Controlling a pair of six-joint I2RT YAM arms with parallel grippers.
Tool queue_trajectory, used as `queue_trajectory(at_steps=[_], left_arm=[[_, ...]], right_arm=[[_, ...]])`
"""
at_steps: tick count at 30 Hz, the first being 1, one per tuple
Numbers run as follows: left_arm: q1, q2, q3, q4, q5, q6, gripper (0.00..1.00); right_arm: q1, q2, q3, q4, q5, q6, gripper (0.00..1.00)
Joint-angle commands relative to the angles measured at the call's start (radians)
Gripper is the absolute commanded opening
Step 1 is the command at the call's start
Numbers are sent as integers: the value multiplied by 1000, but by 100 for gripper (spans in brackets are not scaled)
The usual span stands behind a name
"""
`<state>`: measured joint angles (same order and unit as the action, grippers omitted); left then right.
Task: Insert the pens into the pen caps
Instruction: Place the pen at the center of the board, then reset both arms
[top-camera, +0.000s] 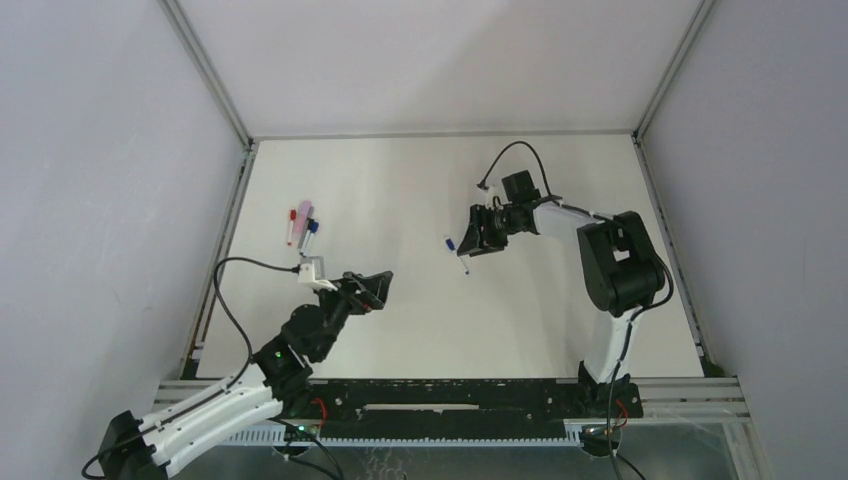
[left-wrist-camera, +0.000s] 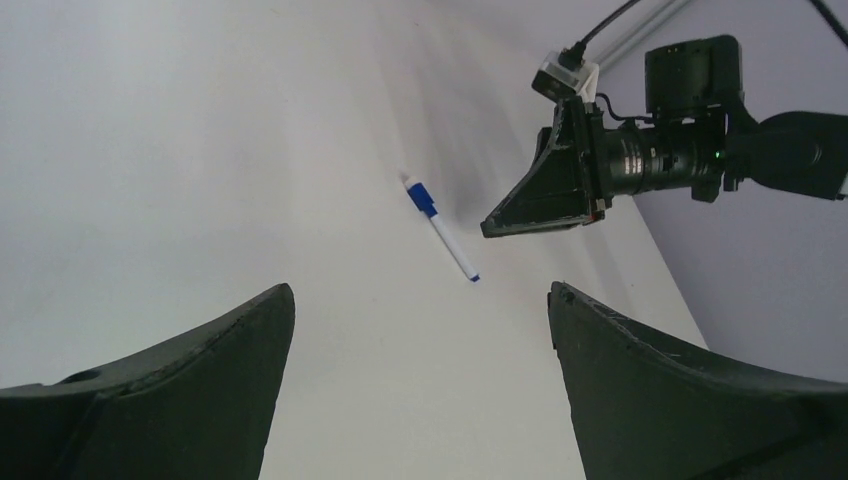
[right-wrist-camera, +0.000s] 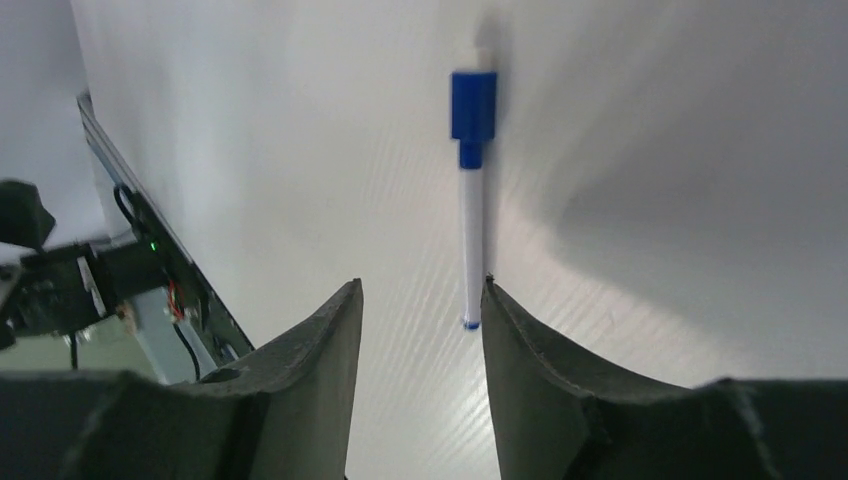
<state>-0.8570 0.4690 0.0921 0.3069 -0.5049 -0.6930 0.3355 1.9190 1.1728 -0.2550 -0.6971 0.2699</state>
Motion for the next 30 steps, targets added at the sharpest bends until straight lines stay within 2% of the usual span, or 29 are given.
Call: queue_trajectory(at_steps=[1,3,6,8,13,15,16,19,23,26,30], left_arm=[[6,23,155,-117,98,17,100],[6,48,213,-152,133,42,100],[8,78,307,-188,171,92,100],[21,93,376,-225,195,131,100],[126,114,558,-371,300,184,100],[207,114,625,-412,366,187,100],[238,111,658,-430,399,187,100],[304,110,764,-490,465,193,100],[315,104,891,-581,485,219,100],[315,79,944,-623,497,220,100],[315,31,993,-664,519,216,100]], right_arm=[[2,-145,77,-130,-53,-222,55],[0,-208,106,-225,-45,-377,59],[-3,-330,110,-289,49,-527,62],[-22,-418,111,-302,110,-583,66],[-127,-619,110,-310,116,-669,84],[-160,-695,111,-303,135,-673,97],[-170,-746,111,-296,151,-667,99],[-199,-848,110,-247,185,-600,100],[-202,-968,118,-176,230,-484,100],[-202,-971,227,-268,245,-404,100],[-203,-993,310,-362,145,-408,100]])
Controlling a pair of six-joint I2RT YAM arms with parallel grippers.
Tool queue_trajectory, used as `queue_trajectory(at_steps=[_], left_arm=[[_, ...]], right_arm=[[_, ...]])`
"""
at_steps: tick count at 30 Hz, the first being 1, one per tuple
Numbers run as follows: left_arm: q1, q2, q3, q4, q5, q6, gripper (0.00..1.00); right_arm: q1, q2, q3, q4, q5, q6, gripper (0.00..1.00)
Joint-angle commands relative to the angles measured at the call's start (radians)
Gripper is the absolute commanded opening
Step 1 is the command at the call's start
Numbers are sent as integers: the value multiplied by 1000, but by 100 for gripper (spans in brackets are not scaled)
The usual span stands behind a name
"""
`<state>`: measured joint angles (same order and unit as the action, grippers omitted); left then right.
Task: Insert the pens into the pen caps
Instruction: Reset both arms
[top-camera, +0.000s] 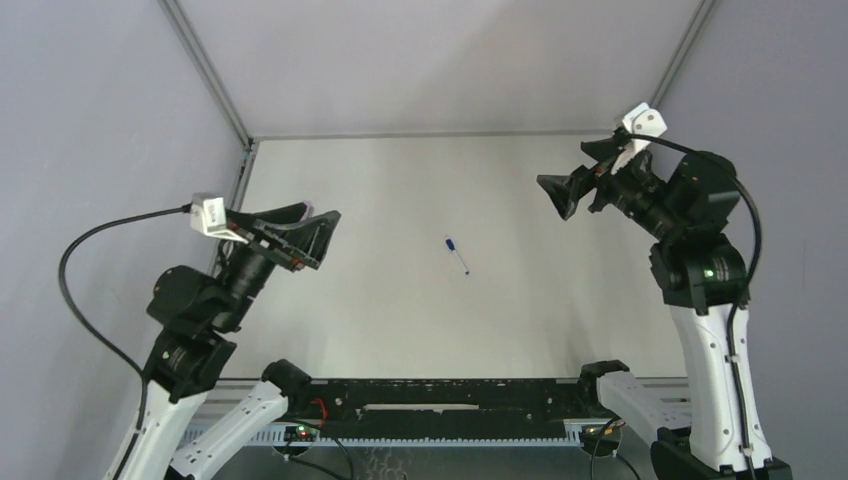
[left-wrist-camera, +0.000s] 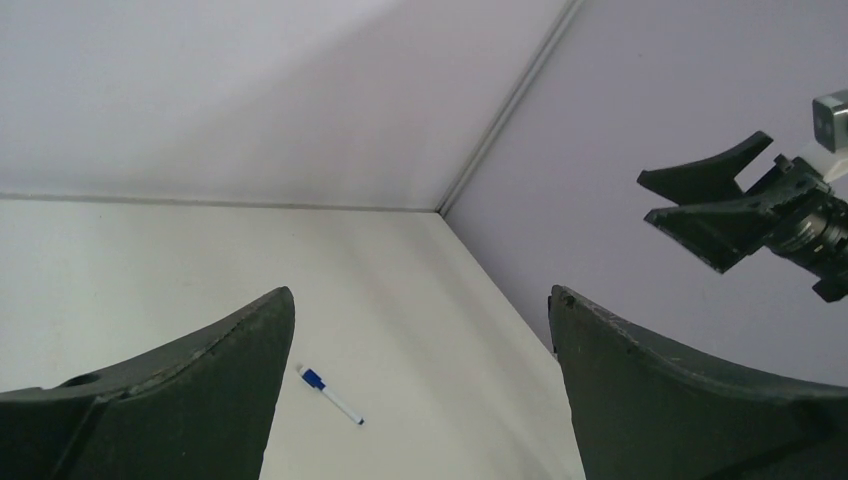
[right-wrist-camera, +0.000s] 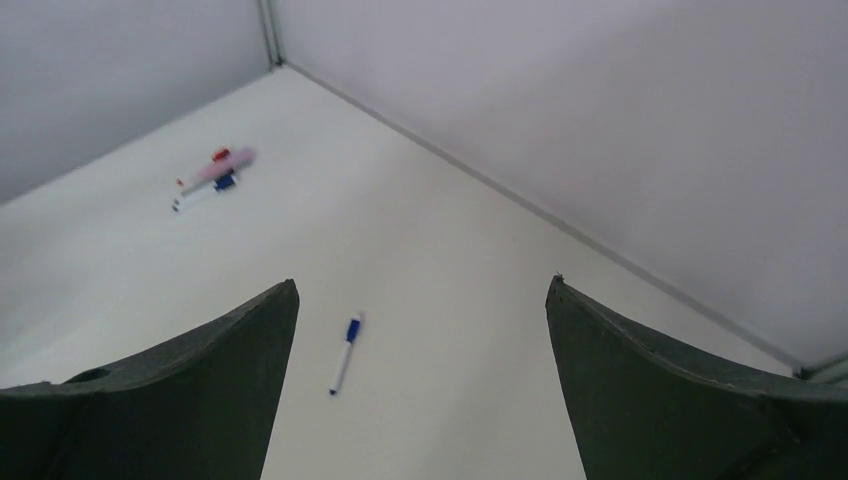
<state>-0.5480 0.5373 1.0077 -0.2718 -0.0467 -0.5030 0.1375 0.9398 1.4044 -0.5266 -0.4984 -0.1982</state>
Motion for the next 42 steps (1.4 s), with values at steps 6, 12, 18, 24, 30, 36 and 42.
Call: queue_trajectory(at_steps=[6,12,18,24,30,36,42], left_arm=[[7,-114,125,-163,60,24,100],[6,-179,124,-219,50,30,100],[6,-215,107,-240,23,34,100],[6,-243,78,-247,28,29,100],[6,-265,64,-256,17,31,100],[6,-284,43,-256,9,30,100],[6,-294,17,-245,2,27,100]], right_arm=[[-4,-30,147,-129,-47,172,100],[-4,-50,191,-187,-3,178,100],[-4,-63,194,-200,-25,191,100],[-4,-68,187,-199,-44,194,100],[-4,-67,178,-191,-54,213,100],[-4,-68,167,-186,-61,219,100],[-4,-73,156,-182,-55,220,100]])
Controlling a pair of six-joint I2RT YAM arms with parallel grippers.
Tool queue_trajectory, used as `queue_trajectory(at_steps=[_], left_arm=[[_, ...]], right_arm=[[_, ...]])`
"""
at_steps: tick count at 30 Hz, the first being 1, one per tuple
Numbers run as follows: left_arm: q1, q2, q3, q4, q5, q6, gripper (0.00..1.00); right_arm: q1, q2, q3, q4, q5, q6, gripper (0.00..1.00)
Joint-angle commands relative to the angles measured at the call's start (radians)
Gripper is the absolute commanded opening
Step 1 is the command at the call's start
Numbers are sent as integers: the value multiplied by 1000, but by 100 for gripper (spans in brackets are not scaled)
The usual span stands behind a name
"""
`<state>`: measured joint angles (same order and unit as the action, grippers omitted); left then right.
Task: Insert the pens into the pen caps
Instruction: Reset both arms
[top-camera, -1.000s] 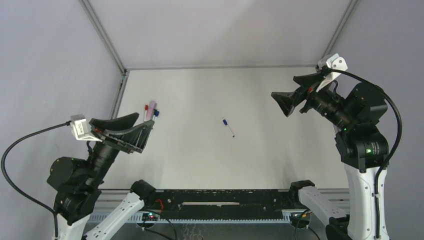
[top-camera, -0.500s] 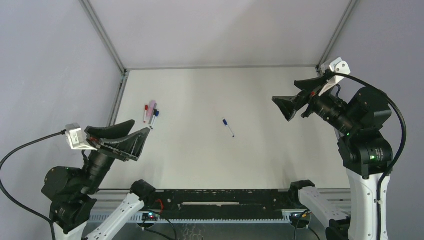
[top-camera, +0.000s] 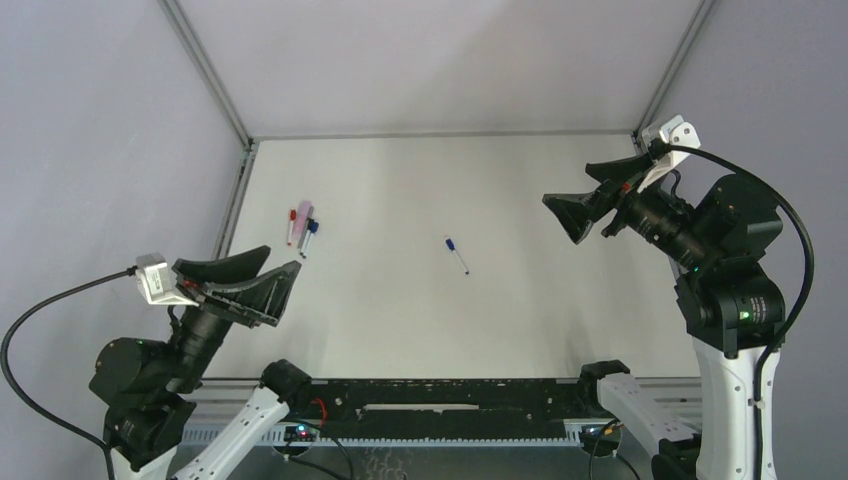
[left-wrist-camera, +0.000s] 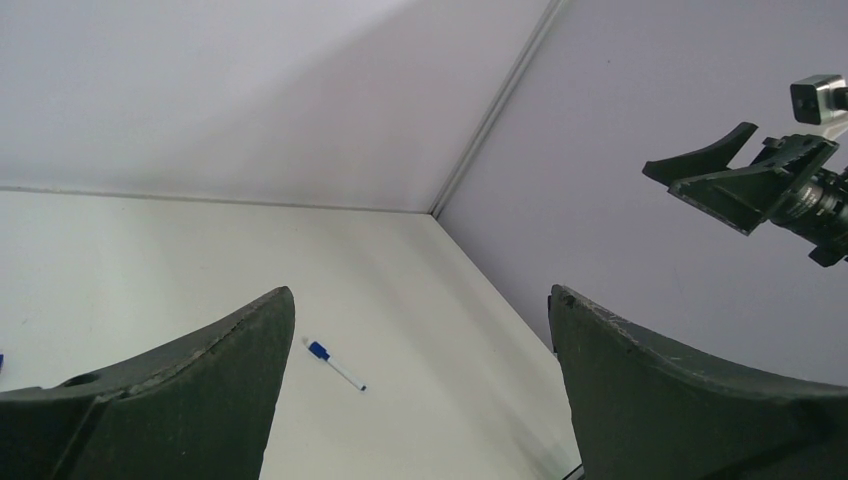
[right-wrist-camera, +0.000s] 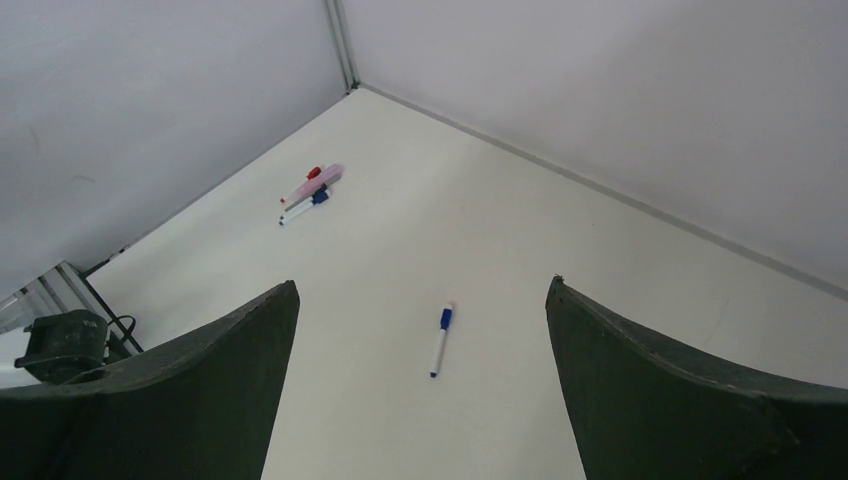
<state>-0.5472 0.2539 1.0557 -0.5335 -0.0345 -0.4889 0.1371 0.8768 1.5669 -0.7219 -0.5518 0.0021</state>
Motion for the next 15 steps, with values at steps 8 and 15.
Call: queue_trajectory(at_steps=[8,15], left_arm=[[6,-40,-107,57,1,-25,100],[6,-52,-133,61,-2,-36,100]], right_arm=[[-4,-17,-27,19,6,19,100],[-4,-22,-45,27,10,15,100]])
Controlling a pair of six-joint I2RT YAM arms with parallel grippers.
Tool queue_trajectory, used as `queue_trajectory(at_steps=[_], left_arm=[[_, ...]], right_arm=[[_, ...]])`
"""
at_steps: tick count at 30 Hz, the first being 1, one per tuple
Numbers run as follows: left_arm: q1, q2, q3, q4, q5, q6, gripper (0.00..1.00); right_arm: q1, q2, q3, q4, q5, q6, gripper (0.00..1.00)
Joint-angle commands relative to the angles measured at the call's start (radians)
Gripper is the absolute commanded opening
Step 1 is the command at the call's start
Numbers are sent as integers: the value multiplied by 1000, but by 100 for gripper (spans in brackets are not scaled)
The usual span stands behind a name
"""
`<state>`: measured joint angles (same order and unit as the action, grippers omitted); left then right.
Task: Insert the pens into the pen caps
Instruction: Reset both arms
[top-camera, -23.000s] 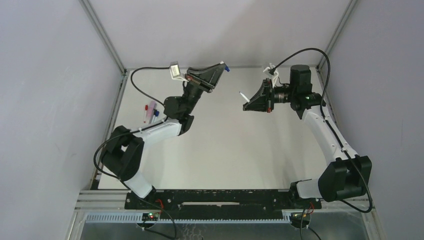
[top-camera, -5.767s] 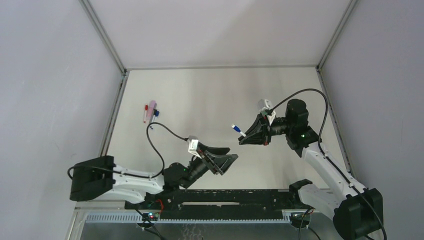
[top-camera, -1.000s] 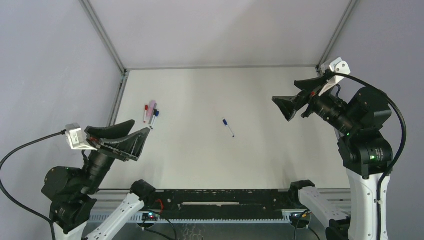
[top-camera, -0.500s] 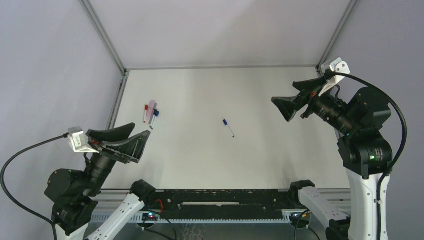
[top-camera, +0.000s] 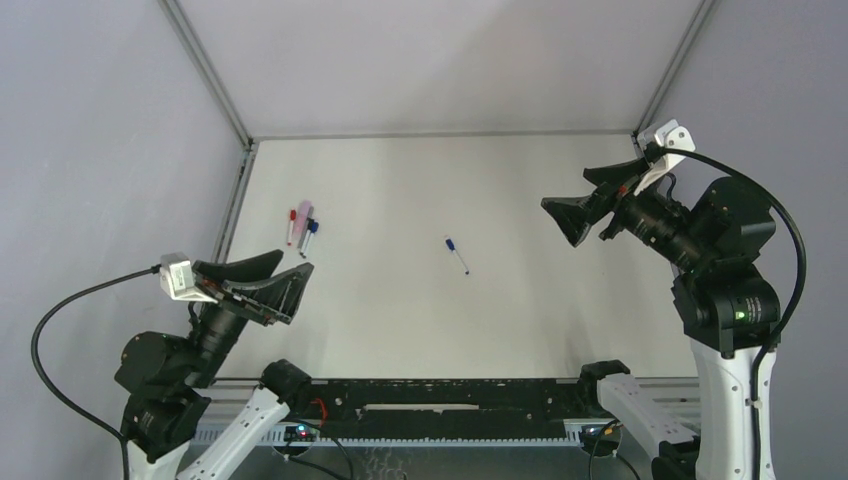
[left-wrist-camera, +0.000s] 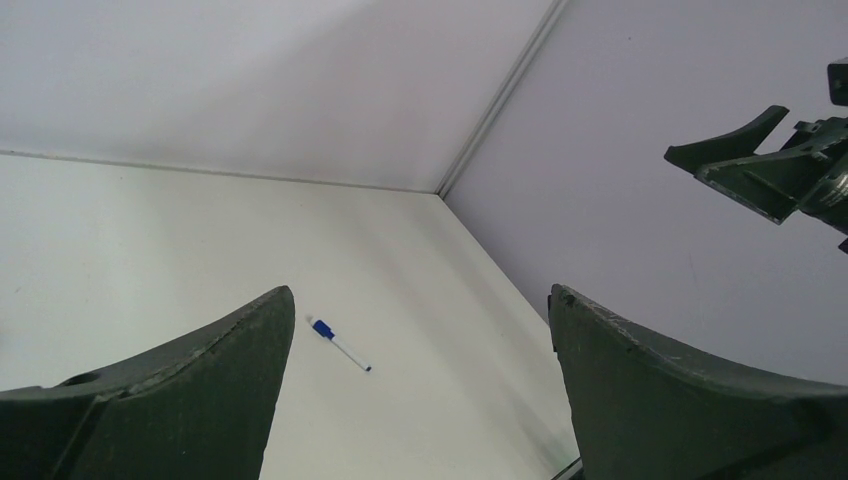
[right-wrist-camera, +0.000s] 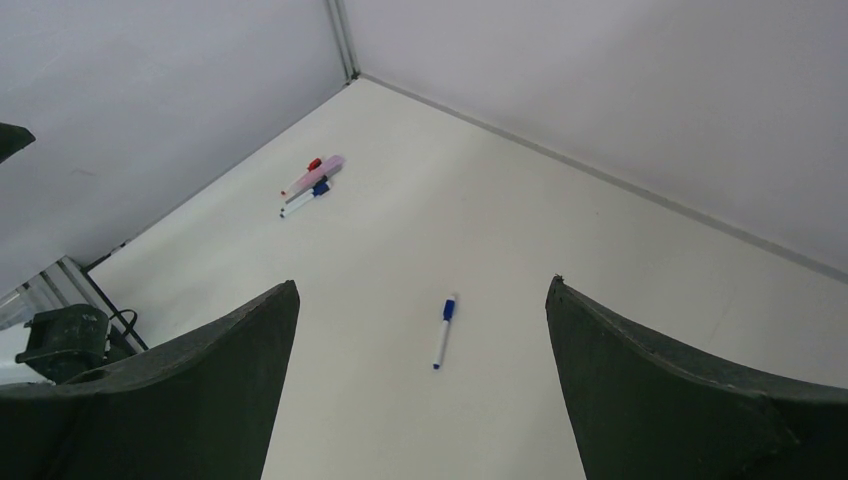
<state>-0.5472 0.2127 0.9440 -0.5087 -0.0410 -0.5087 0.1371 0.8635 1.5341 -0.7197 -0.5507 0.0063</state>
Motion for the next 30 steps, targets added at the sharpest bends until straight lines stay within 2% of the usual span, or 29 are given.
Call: queue_trajectory(at_steps=[1,30], left_arm=[[6,-13,-26,36,4,-17,100],[6,-33,-70,16,-23,-9,100]], right_arm=[[-4,-9,-13,26,14,10,100],[-4,-9,-50,51,19,7,100]])
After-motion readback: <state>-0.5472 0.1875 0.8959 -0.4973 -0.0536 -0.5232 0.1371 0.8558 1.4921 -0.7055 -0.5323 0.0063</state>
